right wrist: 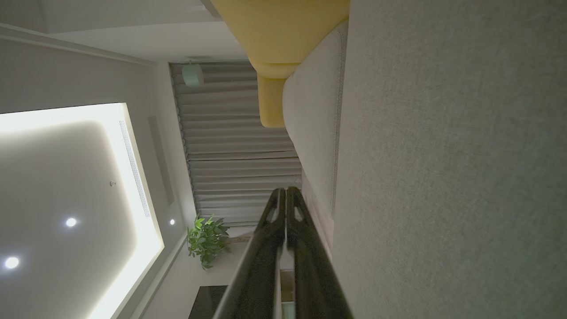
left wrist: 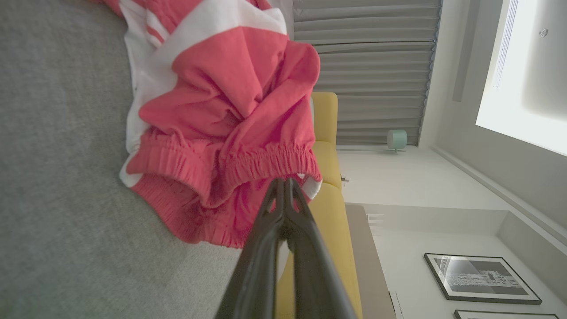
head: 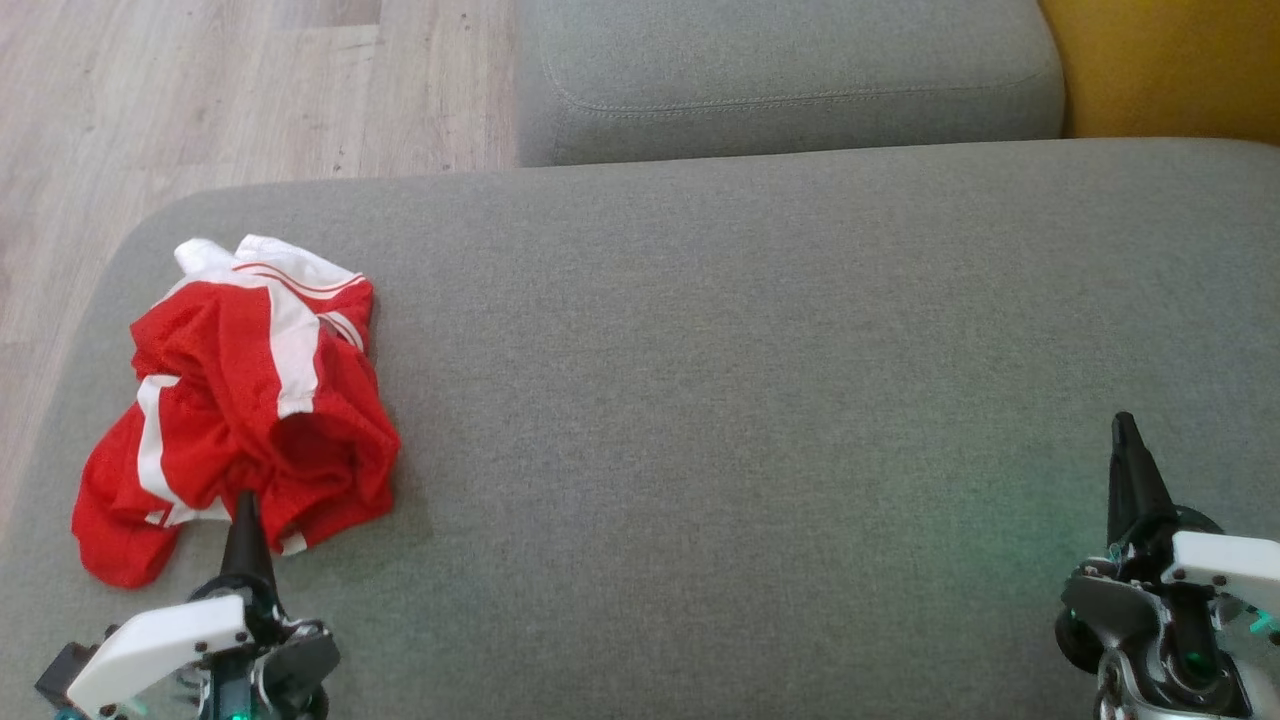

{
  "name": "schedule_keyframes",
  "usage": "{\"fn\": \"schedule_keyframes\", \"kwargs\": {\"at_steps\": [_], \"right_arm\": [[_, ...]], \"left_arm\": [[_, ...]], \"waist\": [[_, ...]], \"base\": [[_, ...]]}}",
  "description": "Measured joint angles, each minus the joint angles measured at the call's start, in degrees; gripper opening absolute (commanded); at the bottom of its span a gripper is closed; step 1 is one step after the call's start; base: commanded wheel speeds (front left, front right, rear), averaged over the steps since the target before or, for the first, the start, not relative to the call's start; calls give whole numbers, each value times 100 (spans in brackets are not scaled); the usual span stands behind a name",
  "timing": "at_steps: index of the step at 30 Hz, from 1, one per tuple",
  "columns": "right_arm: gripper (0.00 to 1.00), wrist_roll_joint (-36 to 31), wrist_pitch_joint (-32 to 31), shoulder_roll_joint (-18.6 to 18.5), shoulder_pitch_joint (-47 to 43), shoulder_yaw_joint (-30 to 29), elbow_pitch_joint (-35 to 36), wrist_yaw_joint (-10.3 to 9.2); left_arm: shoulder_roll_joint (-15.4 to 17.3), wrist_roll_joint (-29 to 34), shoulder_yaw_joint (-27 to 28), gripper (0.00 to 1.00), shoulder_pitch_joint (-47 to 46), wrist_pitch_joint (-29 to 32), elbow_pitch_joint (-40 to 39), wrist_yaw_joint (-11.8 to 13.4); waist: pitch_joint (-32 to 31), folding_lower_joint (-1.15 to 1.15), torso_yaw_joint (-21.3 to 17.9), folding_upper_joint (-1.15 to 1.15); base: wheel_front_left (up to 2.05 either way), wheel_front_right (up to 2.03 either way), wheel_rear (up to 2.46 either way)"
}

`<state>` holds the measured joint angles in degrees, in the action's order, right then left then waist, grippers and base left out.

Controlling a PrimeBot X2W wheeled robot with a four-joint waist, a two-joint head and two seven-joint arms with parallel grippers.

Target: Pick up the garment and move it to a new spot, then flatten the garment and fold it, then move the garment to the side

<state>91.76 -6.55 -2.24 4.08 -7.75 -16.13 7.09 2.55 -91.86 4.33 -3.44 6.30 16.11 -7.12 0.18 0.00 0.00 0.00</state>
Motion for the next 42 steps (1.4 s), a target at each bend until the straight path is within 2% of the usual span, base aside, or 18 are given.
{"fn": "schedule_keyframes", "kwargs": {"at_steps": [14,15,20,27,42], "right_arm": [[0,0,0,0,0,0,0,0],[100,-1,-1,3,-7,2,-55,0],[100,-1,1,31,-309,23,-475,-5],[100,-143,103,31,-357,186,-500,-7],[100,-1296,343,30,-370,379,-453,-7]], "left_arm": [[0,-1,0,0,0,0,0,0],[1,1,-15,100,12,-1,51,7],[-27,1,-63,100,321,-8,452,8],[-32,186,-89,100,384,-108,478,7],[-33,1178,-245,100,400,-344,292,75]], "waist": [[0,0,0,0],[0,0,0,0],[-1,0,0,0],[-71,0,0,0],[-230,0,17,0]], "base": [[0,0,0],[0,0,0],[0,0,0],[0,0,0],[0,0,0]]}}
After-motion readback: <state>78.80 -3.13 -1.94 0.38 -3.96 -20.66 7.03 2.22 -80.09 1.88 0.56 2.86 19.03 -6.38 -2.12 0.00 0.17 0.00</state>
